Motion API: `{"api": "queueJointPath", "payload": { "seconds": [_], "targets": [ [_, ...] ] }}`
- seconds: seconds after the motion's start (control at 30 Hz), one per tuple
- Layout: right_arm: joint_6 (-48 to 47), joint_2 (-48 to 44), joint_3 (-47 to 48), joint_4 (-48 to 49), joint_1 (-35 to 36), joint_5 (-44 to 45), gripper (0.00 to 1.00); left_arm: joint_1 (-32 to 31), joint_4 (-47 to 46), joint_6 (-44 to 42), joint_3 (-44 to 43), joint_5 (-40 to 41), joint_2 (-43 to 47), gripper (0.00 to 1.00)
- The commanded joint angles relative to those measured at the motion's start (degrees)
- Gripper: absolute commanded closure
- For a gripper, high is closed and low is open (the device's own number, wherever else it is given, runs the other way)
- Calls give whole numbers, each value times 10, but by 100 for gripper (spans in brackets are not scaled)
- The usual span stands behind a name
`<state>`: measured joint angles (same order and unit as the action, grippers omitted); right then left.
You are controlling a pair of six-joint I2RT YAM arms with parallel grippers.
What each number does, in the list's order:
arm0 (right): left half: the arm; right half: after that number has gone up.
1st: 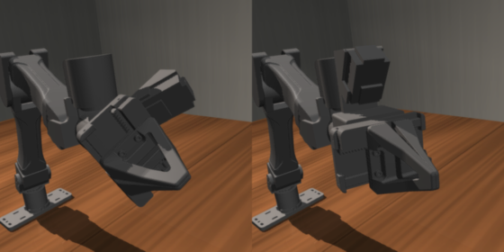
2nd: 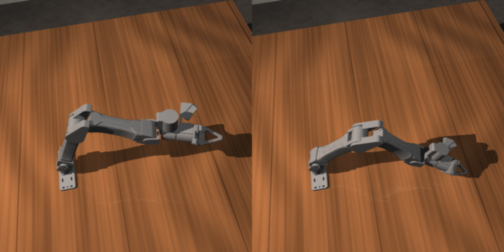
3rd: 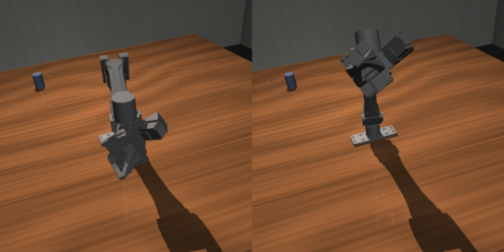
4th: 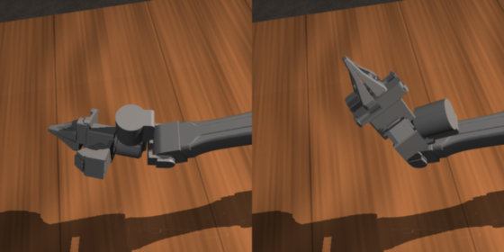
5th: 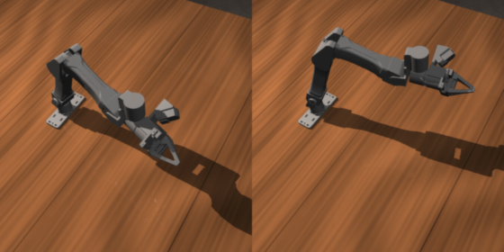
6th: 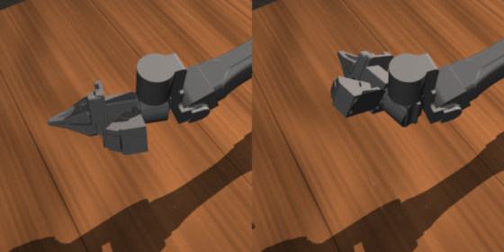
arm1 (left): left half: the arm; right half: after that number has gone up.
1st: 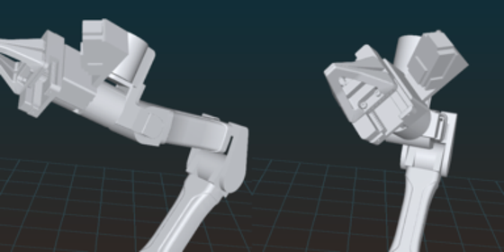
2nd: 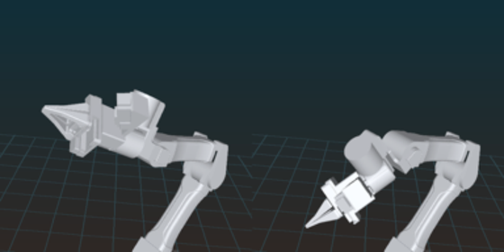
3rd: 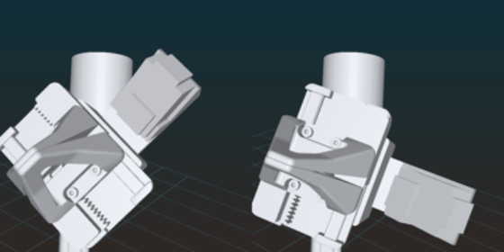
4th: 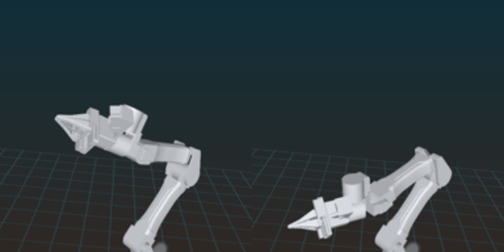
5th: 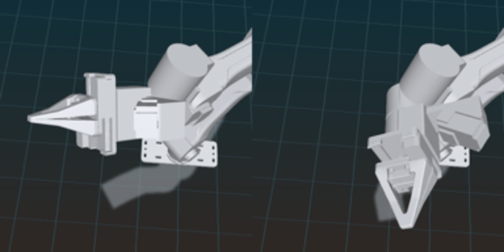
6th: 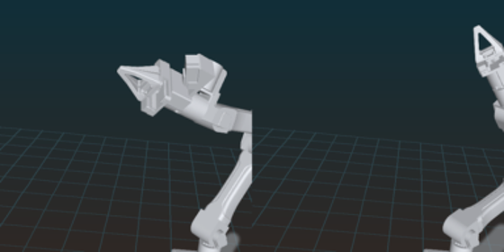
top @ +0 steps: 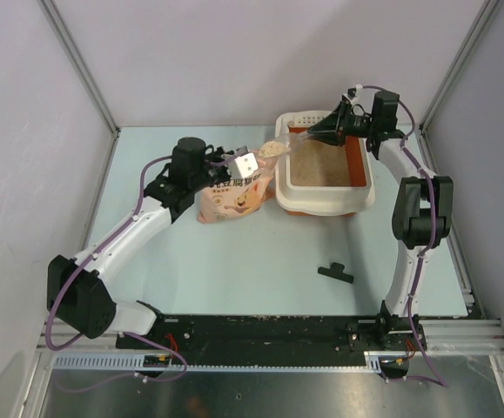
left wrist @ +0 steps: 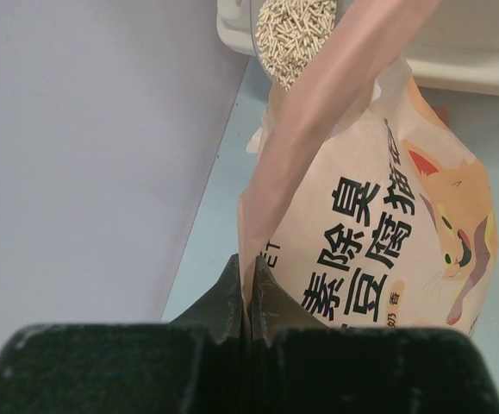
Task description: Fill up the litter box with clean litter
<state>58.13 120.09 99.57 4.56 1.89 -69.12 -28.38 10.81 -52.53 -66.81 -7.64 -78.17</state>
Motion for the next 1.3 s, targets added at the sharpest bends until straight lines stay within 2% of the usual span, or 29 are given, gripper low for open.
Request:
{"api": "queueJointPath", "payload": {
  "seconds": [0.0,0.4,0.67,0.77,0.87,0.9,0.93,1.0,1.03,1.13,1.27],
  "targets": [
    [21,-53,-4,43,-14,-27,100,-10,-99,-14,-54,-6,6,100],
    [22,-104,-45,39,-72,-29,100,-10,-105,-7,-91,-11,-41,100],
    [-21,-137,-79,-11,-153,-19,100,-12,-105,14,-105,-23,-52,100],
    [-64,-136,-75,-43,-186,-3,100,-14,-125,15,-104,-30,-49,100],
    [-142,-141,-58,-126,-202,31,100,-15,-132,15,-100,-36,-44,100],
    [-182,-143,-46,-199,-203,49,100,-15,-136,17,-97,-38,-43,100],
    [-248,-144,-26,-229,-203,69,100,-15,-140,18,-96,-38,-38,100],
    [-307,-145,-3,-291,-196,123,100,-15,-149,21,-86,-41,-32,100],
    [-352,-142,28,-308,-193,169,100,-15,-151,23,-83,-42,-30,100],
    [-408,-120,75,-333,-179,213,100,-15,-156,23,-70,-48,-23,100],
    [-427,-90,144,-355,-184,227,100,-15,-167,21,-50,-52,-15,100]
  ]
}}
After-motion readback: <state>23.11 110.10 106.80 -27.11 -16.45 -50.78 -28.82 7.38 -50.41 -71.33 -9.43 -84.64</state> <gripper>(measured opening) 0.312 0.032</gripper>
